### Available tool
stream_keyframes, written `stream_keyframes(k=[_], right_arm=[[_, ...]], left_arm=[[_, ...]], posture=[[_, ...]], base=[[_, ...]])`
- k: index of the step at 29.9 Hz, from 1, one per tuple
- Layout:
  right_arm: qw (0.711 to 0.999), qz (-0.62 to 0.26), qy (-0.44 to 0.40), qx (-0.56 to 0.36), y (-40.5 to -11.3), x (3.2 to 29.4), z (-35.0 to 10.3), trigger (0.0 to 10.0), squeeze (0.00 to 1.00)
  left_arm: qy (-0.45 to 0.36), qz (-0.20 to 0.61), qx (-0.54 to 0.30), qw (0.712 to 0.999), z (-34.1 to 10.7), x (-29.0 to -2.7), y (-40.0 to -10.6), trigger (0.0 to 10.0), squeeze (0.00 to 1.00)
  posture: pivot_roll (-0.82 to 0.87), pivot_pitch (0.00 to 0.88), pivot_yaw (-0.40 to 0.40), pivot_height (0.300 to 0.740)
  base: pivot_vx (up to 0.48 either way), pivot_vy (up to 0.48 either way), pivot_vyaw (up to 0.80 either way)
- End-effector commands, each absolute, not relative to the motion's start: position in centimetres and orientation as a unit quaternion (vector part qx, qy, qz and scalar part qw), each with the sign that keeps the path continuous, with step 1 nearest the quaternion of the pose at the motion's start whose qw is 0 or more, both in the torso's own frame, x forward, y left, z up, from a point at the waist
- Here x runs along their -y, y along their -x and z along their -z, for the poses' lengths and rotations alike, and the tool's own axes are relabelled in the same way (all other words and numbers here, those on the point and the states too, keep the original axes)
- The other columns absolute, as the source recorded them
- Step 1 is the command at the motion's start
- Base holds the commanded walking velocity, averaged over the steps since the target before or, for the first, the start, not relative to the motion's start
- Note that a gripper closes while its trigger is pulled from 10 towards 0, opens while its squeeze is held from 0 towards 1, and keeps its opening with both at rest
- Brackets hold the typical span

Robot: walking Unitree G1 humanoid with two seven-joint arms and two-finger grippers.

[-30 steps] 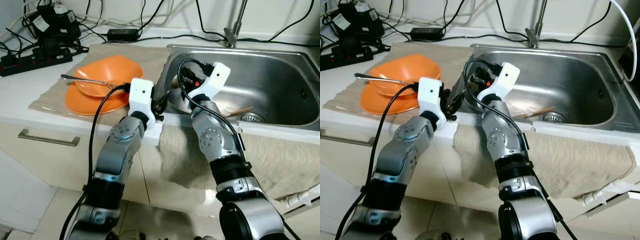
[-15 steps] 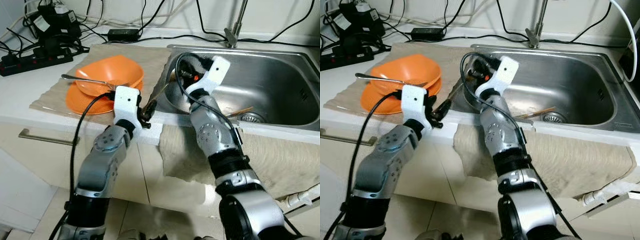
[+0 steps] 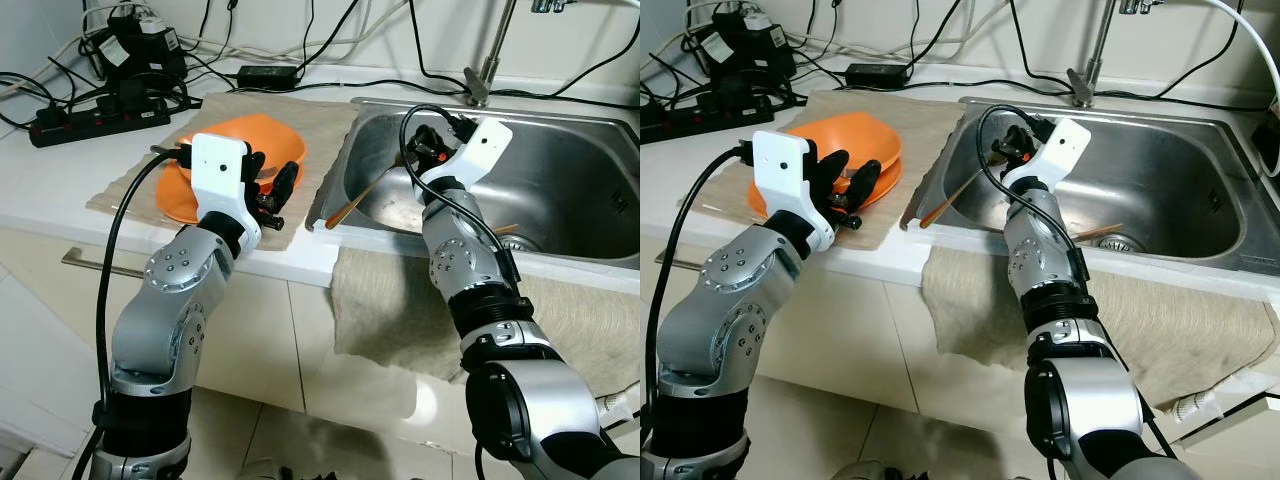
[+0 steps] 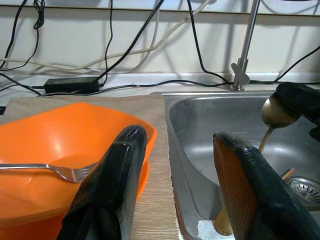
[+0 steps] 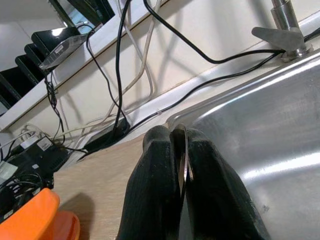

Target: Kitchen organization

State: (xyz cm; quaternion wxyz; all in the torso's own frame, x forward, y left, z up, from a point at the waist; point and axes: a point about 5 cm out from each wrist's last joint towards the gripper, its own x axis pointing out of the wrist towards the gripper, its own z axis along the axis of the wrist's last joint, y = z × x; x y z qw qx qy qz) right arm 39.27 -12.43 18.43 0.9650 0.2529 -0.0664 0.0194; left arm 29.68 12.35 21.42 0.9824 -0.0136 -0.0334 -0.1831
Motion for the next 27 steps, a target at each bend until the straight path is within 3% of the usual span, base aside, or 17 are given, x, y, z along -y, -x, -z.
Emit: stream_keyframes(k=[1, 8, 27], right_arm=[[0.970, -0.001, -0.234, 0.060, -39.4, 13.6, -17.9, 10.0, 0.00], [0.963, 0.017, -0.255, 0.081, -40.1, 15.3, -19.3, 10.0, 0.00], [0.969, 0.030, -0.227, 0.093, -41.0, 16.9, -20.7, 10.0, 0.00]], left_arm=[[0.010, 0.191, 0.034, 0.981, -21.9, -12.2, -29.8, 10.0, 0.00], [-0.016, 0.258, -0.002, 0.966, -20.4, -10.8, -29.4, 10.0, 0.00], [-0.025, 0.318, -0.003, 0.948, -20.7, -10.3, -28.8, 10.0, 0.00]], posture=[[0.09, 0.000, 0.057, 0.740], [0.09, 0.000, 0.060, 0.740], [0.09, 0.000, 0.072, 0.740]], base=[[0.000, 0.000, 0.00], [0.000, 0.000, 0.00], [0.000, 0.000, 0.00]])
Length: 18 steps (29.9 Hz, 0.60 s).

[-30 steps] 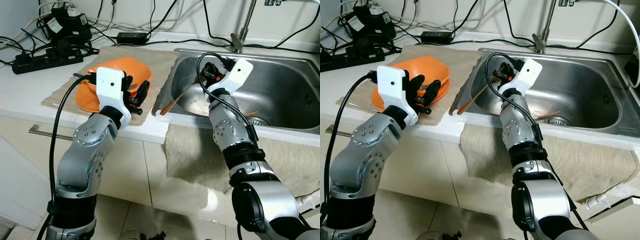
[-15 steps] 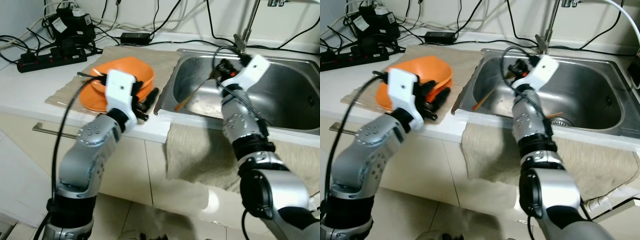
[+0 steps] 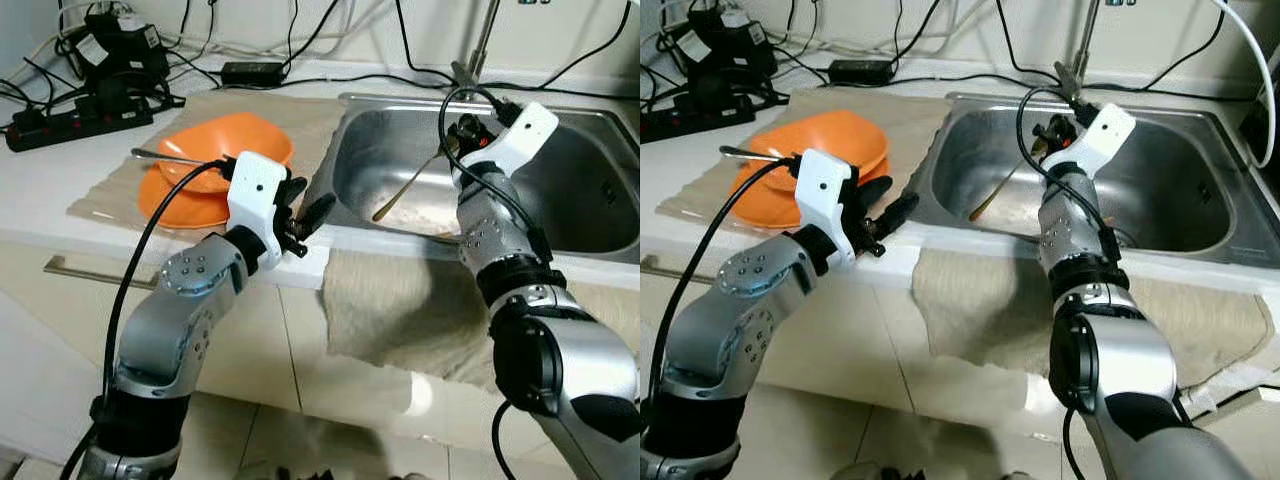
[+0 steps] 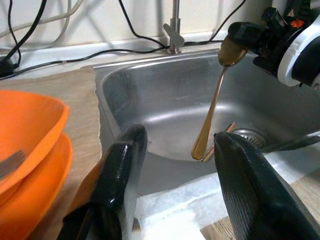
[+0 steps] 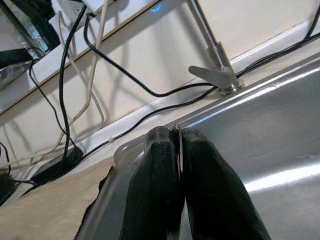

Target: Kitchen organization

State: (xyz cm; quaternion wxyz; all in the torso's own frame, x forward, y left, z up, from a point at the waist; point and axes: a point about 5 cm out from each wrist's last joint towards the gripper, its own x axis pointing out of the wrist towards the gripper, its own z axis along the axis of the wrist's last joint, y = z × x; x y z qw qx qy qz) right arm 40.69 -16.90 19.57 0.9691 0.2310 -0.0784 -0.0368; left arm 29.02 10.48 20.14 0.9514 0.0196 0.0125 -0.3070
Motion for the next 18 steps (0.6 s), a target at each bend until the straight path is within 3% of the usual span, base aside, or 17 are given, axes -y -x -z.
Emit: stream_keyframes(k=[1, 18], right_arm=[[0.970, 0.030, -0.227, 0.085, -41.1, 16.7, -20.6, 10.0, 0.00], [0.960, 0.115, -0.255, -0.009, -41.1, 16.9, -18.4, 10.0, 0.00]], left_arm=[[-0.023, 0.329, -0.003, 0.944, -20.9, -10.1, -28.6, 10.0, 0.00], [-0.031, 0.336, -0.015, 0.941, -21.1, -10.6, -28.4, 10.0, 0.00]], posture=[[0.10, 0.000, 0.075, 0.740], [0.13, 0.015, 0.079, 0.740]], base=[[0.000, 0.000, 0.00], [0.000, 0.000, 0.00]])
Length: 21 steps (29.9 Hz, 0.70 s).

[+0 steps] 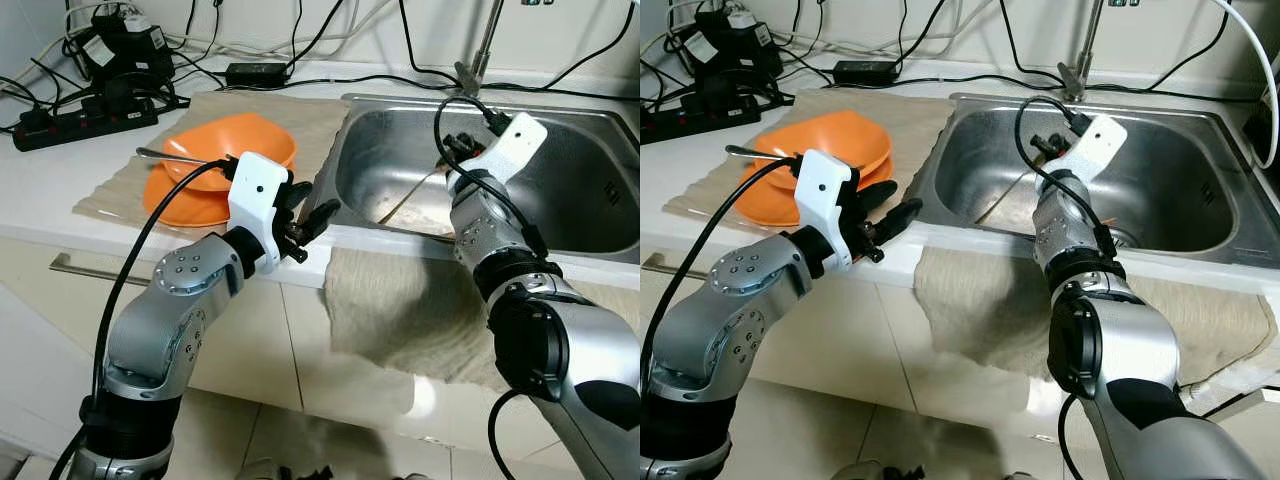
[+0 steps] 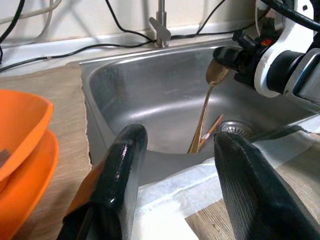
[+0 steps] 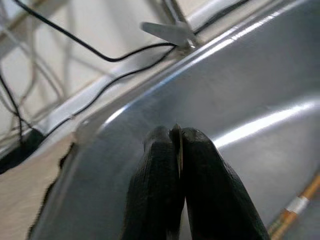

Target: Kitchen organization

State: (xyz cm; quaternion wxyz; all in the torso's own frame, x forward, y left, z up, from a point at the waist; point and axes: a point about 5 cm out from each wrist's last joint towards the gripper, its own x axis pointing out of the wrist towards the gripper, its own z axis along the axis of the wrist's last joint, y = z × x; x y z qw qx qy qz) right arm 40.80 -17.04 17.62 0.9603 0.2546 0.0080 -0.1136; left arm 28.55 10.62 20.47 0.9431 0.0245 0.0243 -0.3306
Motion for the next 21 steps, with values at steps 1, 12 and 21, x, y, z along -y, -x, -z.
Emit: stream_keyframes(k=[1, 12, 21], right_arm=[[0.960, 0.117, -0.254, -0.010, -41.2, 16.8, -18.5, 10.0, 0.00], [0.958, 0.144, -0.241, -0.058, -40.8, 16.4, -16.9, 10.0, 0.00], [0.943, 0.185, -0.254, -0.111, -39.7, 16.7, -14.0, 10.0, 1.00]], left_arm=[[-0.032, 0.335, -0.016, 0.942, -21.1, -10.7, -28.4, 10.0, 0.00], [-0.034, 0.343, -0.013, 0.939, -21.8, -10.3, -27.9, 10.0, 0.00], [-0.049, 0.338, -0.025, 0.940, -21.8, -11.1, -27.5, 10.0, 0.00]], posture=[[0.13, 0.015, 0.078, 0.740], [0.16, 0.042, 0.081, 0.740], [0.20, 0.062, 0.094, 0.740]], base=[[0.000, 0.000, 0.00], [0.000, 0.000, 0.00], [0.000, 0.000, 0.00]])
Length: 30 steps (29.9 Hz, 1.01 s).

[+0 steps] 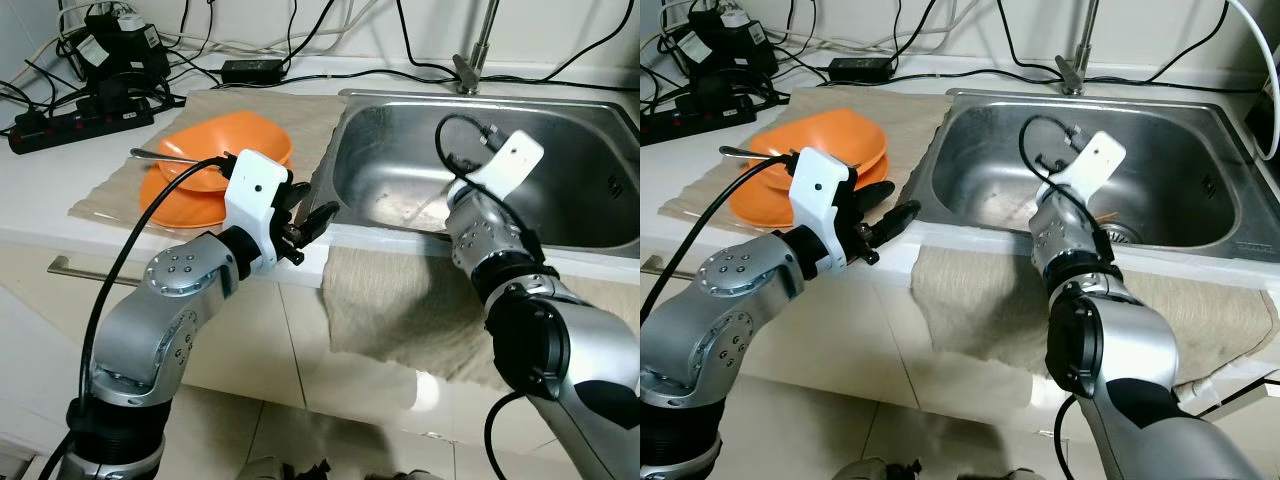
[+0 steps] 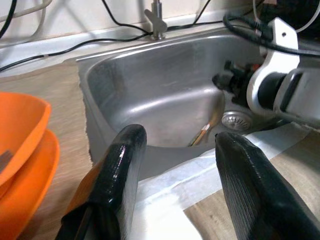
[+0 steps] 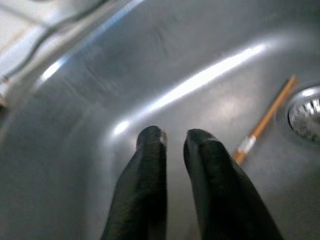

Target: Kitchen organization

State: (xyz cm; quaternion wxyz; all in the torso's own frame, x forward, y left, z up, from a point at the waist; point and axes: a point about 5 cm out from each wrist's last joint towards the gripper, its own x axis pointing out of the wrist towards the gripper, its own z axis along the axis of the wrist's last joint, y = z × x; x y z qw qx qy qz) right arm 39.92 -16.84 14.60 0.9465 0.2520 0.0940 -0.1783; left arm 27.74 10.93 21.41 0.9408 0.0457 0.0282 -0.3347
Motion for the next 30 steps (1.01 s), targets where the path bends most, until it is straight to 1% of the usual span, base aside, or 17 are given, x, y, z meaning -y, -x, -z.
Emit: stream_keyframes(k=[1, 7, 10, 11, 12, 13, 16, 20, 23, 25, 26, 28, 30], right_arm=[[0.943, 0.185, -0.254, -0.111, -39.7, 16.7, -14.0, 10.0, 1.00], [0.938, 0.191, -0.264, -0.119, -39.5, 16.5, -13.4, 10.0, 1.00], [0.944, 0.179, -0.257, -0.105, -39.8, 16.2, -14.2, 10.0, 1.00], [0.952, 0.163, -0.245, -0.088, -40.2, 15.9, -15.3, 10.0, 0.97], [0.952, 0.163, -0.245, -0.088, -40.2, 15.9, -15.3, 10.0, 0.97], [0.959, 0.147, -0.232, -0.069, -40.7, 15.5, -16.5, 10.0, 0.00], [0.962, 0.140, -0.229, -0.058, -40.9, 15.3, -17.2, 10.0, 0.00], [0.971, 0.102, -0.216, -0.011, -41.7, 14.5, -20.1, 10.0, 0.00], [0.973, 0.089, -0.211, 0.002, -41.9, 14.1, -20.9, 10.0, 0.00], [0.980, 0.046, -0.190, 0.041, -42.2, 13.0, -23.0, 10.0, 0.00], [0.980, 0.046, -0.190, 0.041, -42.2, 13.0, -23.0, 10.0, 0.00], [0.983, 0.003, -0.169, 0.072, -42.2, 11.9, -24.0, 10.0, 0.00], [0.983, -0.006, -0.164, 0.082, -42.1, 11.7, -24.1, 10.0, 0.00]], left_arm=[[-0.049, 0.338, -0.025, 0.940, -21.8, -11.1, -27.5, 10.0, 0.00], [-0.053, 0.336, -0.030, 0.940, -21.8, -11.3, -27.4, 10.0, 0.00], [-0.055, 0.336, -0.032, 0.940, -21.8, -11.3, -27.4, 10.0, 0.00], [-0.056, 0.336, -0.032, 0.940, -21.7, -11.3, -27.6, 10.0, 0.00], [-0.056, 0.336, -0.032, 0.940, -21.7, -11.3, -27.6, 10.0, 0.00], [-0.054, 0.336, -0.028, 0.940, -21.8, -11.1, -27.8, 10.0, 0.00], [-0.052, 0.336, -0.025, 0.940, -21.8, -10.9, -28.0, 10.0, 0.00], [-0.048, 0.332, -0.020, 0.942, -21.7, -10.6, -28.5, 10.0, 0.00], [-0.046, 0.329, -0.018, 0.943, -21.7, -10.5, -28.7, 10.0, 0.00], [-0.045, 0.313, -0.011, 0.949, -21.6, -10.5, -29.4, 10.0, 0.00], [-0.045, 0.313, -0.011, 0.949, -21.6, -10.5, -29.4, 10.0, 0.00], [-0.039, 0.302, 0.000, 0.953, -22.1, -10.6, -30.0, 10.0, 0.00], [-0.037, 0.300, 0.004, 0.953, -22.2, -10.5, -30.1, 10.0, 0.00]], posture=[[0.20, 0.062, 0.094, 0.740], [0.21, 0.065, 0.098, 0.740], [0.20, 0.057, 0.095, 0.740], [0.20, 0.051, 0.092, 0.740], [0.20, 0.051, 0.092, 0.740], [0.18, 0.038, 0.082, 0.740], [0.18, 0.036, 0.080, 0.740], [0.16, 0.013, 0.066, 0.740], [0.15, 0.005, 0.060, 0.740], [0.14, 0.000, 0.052, 0.740], [0.14, 0.000, 0.052, 0.740], [0.13, 0.000, 0.049, 0.740], [0.12, 0.000, 0.047, 0.740]], base=[[0.000, 0.000, 0.00], [0.000, 0.000, 0.00], [0.000, 0.000, 0.00], [0.000, 0.000, 0.00], [0.000, 0.000, 0.00], [0.000, 0.000, 0.00], [0.000, 0.000, 0.00], [0.000, 0.000, 0.00], [0.000, 0.000, 0.00], [0.000, 0.000, 0.00], [0.000, 0.000, 0.00], [0.000, 0.000, 0.00], [0.000, 0.000, 0.00]])
